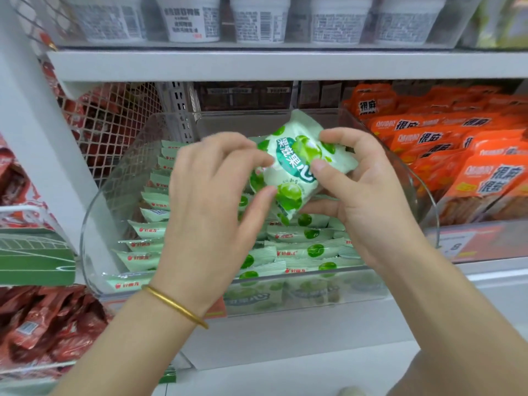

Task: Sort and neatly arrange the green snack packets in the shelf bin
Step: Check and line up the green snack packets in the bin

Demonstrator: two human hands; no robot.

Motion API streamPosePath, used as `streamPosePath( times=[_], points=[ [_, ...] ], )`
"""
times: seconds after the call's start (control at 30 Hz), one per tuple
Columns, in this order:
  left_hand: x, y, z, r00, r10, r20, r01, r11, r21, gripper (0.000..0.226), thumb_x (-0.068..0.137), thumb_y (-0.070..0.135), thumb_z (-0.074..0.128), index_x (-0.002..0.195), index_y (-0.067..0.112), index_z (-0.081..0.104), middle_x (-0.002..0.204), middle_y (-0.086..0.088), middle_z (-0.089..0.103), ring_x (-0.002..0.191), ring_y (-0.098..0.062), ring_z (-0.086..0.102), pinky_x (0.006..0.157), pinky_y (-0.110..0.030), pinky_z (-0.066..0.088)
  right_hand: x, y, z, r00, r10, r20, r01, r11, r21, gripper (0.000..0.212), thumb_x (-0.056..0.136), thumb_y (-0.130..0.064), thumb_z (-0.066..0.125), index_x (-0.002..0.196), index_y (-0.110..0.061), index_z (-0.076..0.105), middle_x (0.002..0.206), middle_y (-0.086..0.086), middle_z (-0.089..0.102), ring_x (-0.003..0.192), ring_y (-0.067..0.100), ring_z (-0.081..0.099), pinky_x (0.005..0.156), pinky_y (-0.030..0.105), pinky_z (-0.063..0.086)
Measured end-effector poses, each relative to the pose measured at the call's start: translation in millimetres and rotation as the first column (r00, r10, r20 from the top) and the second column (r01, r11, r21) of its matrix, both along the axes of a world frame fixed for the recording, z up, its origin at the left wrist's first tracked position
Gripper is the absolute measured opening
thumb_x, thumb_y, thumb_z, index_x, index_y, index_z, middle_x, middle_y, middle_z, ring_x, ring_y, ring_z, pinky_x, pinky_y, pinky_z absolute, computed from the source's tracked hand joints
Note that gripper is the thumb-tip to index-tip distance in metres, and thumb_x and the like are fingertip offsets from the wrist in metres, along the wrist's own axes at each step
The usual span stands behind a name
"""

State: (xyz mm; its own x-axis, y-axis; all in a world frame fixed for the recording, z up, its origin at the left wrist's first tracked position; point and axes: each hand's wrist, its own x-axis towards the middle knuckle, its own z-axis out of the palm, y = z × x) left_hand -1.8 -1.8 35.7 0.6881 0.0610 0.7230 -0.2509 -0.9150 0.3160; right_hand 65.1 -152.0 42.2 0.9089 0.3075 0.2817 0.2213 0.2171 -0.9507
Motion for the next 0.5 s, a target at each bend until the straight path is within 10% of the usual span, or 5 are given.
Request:
streamPosePath(
  times=[0.13, 0.27, 0.5],
  points=[
    [-1, -8, -4, 0.99, -0.002, -0.141, 0.009, 0.999, 0.049, 0.054, 0.079, 0.054, 0.056, 0.121, 0.02, 0.056, 0.12, 0.003, 0.052, 0.114, -0.023, 0.046, 0.094, -0.037, 0.035, -2, 6, -2, 1.0, 0.009, -0.024, -0.009, 1.0, 0.012, 0.026, 0.087, -0.008, 0.063, 0.108, -0.018, 0.052, 0.124, 0.02, 0.051, 0.066, 0.013, 0.066, 0.058, 0.029, 0.056],
    [1, -2, -1, 0.991, 0.011, -0.137, -0.013, 1.0, -0.012, 0.038, 0.082, 0.031, 0.058, 0.119, 0.02, 0.056, 0.114, 0.006, 0.057, 0.108, -0.02, 0.05, 0.093, -0.031, 0.036, -2, 6, 2, 0.994, 0.1, -0.053, -0.097, 0.994, 0.052, 0.029, 0.084, -0.028, 0.065, 0.11, -0.017, 0.056, 0.106, 0.014, 0.062, 0.073, 0.025, 0.07, 0.063, 0.034, 0.058],
    [-5, 2, 12, 0.977, -0.182, -0.114, 0.077, 0.794, -0.603, 0.018, 0.086, 0.023, 0.063, 0.097, 0.037, 0.063, 0.09, 0.016, 0.066, 0.077, 0.01, 0.057, 0.066, -0.003, 0.04, 9, 2, 0, 0.942, -0.146, 0.304, 0.211, 0.958, -0.194, 0.027, 0.083, -0.037, 0.059, 0.108, -0.048, 0.061, 0.122, -0.003, 0.054, 0.107, 0.004, 0.056, 0.092, 0.022, 0.046]
  ],
)
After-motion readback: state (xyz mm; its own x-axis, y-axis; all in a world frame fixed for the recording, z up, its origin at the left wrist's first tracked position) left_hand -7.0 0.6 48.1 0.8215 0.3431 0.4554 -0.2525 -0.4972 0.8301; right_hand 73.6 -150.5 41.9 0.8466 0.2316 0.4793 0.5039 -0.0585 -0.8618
